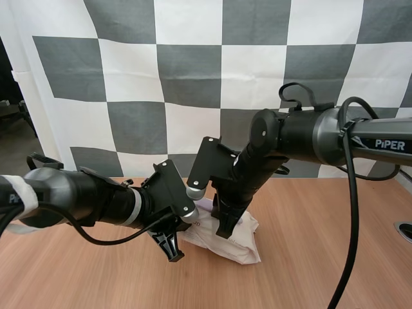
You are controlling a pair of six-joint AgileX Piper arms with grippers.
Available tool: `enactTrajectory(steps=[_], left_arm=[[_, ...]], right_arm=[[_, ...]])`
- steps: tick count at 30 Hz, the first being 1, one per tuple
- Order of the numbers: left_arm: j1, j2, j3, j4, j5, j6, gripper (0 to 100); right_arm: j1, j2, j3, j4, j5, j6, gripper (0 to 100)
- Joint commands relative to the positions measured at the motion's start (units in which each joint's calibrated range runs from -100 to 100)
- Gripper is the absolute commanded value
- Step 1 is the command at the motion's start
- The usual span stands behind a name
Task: Open the wet wipes lid
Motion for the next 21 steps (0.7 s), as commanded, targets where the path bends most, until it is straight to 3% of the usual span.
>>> enactTrajectory(steps=[1,21], left_arm=[[-0.03,0.05,0.00,0.00,-0.10,-0.24,0],[-0.03,0.33,0.00,1.80,-0.10,-0.57,0]], right_arm=[[-0.01,0.01,0.05,-0.27,0.52,0.06,0],[-0.01,-0.12,-0.33,-4.34,-5.69,1.53,0]])
